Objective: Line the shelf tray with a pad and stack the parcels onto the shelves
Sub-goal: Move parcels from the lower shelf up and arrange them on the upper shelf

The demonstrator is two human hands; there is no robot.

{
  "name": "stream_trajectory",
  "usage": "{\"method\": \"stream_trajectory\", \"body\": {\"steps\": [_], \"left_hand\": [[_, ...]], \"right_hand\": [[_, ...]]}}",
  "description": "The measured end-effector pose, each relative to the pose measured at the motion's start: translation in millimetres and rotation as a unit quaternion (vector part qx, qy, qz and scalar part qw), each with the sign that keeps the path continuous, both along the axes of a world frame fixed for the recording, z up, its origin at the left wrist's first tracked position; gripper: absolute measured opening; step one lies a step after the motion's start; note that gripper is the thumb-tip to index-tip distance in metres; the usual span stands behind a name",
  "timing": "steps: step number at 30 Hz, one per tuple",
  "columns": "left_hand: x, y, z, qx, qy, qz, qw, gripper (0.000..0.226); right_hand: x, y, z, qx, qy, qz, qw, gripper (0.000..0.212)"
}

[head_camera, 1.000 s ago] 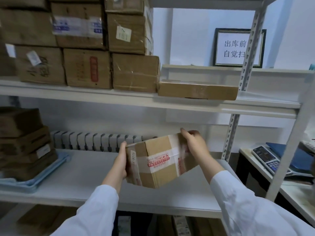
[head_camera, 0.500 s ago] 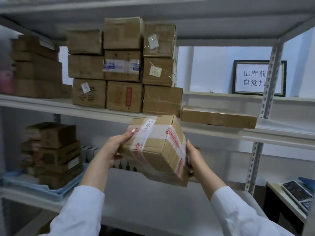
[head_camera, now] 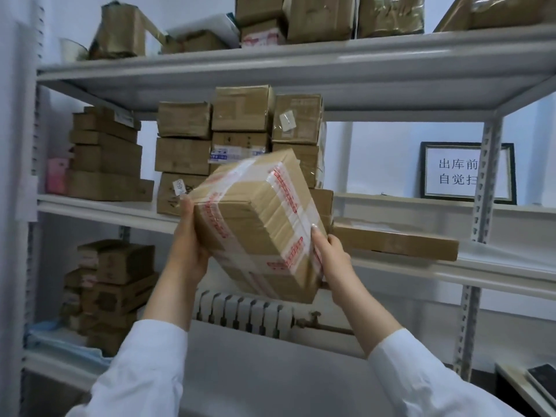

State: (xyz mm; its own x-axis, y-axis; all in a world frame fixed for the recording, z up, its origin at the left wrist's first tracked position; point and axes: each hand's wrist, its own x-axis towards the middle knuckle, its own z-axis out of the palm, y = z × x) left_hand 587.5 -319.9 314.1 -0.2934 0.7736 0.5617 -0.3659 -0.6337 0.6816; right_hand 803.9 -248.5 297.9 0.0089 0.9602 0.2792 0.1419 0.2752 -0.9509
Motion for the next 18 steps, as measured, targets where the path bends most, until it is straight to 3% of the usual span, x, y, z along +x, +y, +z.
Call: {"method": "stream_trajectory", "body": {"steps": [5,9,11,14,18], "left_hand": [[0,-7,30,0.101,-0.057,-0.001,0.993,0.073],[23,-21,55,0.176,-0.094,-0.013,0.98,0.1],[46,-26,67,0.2,-0.112,-0.039,0.973,0.088],[80,-25,82,0.212,-0.126,-0.05,0.968,0.08],[117,-13,94,0.218,-0.116,-0.04,0.968,0.078]], "right_hand": [[4,-23,45,0.117,0.031,0.032,0.992,0.105],[19,-35,74,0.197,0.114,0.011,0.974,0.076],[28,-40,86,0.221,0.141,-0.04,0.964,0.052],[45,-40,103,0.251,0.147,-0.126,0.948,0.033],[66,-39,116,0.242,0.2,-0.066,0.947,0.031]]}}
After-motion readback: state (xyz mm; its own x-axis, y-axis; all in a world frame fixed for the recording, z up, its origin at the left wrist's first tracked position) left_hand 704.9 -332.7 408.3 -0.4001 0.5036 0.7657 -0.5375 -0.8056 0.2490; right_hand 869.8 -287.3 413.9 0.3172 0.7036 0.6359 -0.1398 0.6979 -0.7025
